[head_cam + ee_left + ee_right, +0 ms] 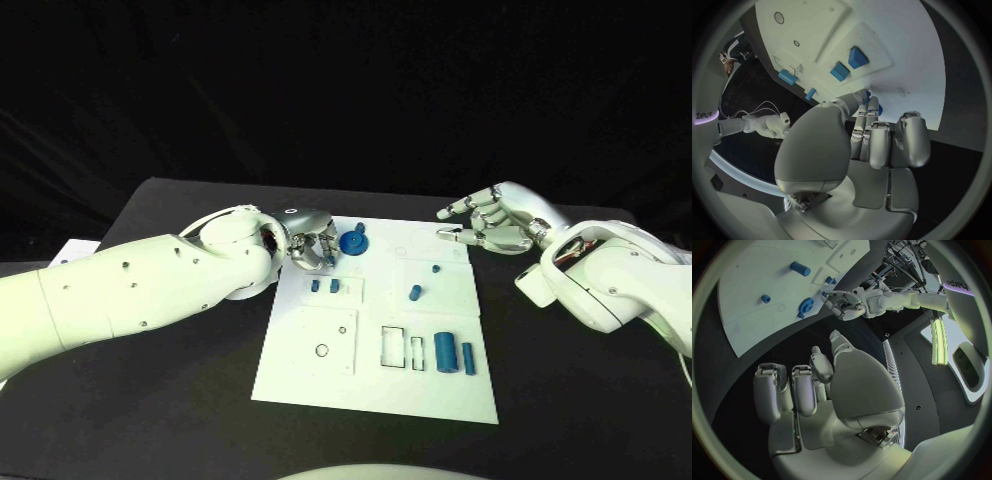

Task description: Assemble the parts on the task board

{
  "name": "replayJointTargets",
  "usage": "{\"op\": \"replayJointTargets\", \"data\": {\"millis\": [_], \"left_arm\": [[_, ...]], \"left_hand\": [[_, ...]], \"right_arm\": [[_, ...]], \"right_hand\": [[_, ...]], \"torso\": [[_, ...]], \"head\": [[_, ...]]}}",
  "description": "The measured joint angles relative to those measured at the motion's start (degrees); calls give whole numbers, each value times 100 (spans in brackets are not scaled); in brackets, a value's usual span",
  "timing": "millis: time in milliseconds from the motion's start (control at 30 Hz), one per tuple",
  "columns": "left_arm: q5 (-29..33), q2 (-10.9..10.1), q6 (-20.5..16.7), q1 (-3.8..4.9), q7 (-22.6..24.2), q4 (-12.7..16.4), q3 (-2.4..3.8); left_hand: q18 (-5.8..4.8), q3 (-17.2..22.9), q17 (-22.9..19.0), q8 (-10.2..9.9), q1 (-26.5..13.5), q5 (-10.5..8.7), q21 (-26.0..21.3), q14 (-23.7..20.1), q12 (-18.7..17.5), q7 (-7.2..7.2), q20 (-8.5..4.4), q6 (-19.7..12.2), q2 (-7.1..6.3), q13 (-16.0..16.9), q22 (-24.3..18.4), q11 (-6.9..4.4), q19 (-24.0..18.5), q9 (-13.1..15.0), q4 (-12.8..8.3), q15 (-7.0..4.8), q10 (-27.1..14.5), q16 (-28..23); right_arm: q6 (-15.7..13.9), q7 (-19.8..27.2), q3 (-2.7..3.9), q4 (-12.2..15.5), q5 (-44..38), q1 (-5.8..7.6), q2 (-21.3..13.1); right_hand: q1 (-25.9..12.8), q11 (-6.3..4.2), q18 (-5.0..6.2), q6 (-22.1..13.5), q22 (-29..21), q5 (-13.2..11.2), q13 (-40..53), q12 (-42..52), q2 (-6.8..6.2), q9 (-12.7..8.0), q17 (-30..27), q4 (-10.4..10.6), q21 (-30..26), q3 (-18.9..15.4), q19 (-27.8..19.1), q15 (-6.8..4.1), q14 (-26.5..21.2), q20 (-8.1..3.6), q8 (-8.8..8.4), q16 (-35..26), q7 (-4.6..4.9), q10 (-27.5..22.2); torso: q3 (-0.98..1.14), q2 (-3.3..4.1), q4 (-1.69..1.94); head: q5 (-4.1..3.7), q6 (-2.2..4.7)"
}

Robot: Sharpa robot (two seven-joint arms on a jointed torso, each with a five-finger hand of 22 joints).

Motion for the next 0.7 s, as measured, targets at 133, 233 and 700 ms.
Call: {"op": "replayJointTargets", "data": {"millis": [133,233,700], "left_arm": [[0,0,45,0,-13,12,-1],[0,-1,69,0,-19,19,-1],[-21,-2,164,-2,-61,29,-4]], "left_hand": [[1,0,-10,0,0,0,0,0,0,0,0,0,0,0,0,0,0,-5,0,0,0,0],[0,0,-10,0,0,0,0,0,-19,-12,0,12,0,0,0,-21,0,-5,0,0,21,0],[0,0,-15,0,-45,0,0,0,-21,-21,0,20,0,1,4,-21,0,-5,0,0,21,0]], "right_arm": [[0,0,0,-3,0,0,1],[0,0,0,-6,0,-1,1],[0,0,0,-12,0,-1,4]], "right_hand": [[0,0,0,0,0,0,0,0,0,0,0,0,0,0,0,0,0,0,0,0,0,0],[0,0,0,0,0,0,0,0,0,-1,0,0,0,0,0,0,0,0,0,0,0,0],[0,0,0,0,-1,0,-1,0,0,-2,-1,0,0,0,0,0,0,0,0,0,0,0]], "torso": [[0,-1,0],[-1,-2,1],[-3,-2,3]], "head": [[-7,-2],[-8,-4],[2,-24]]}}
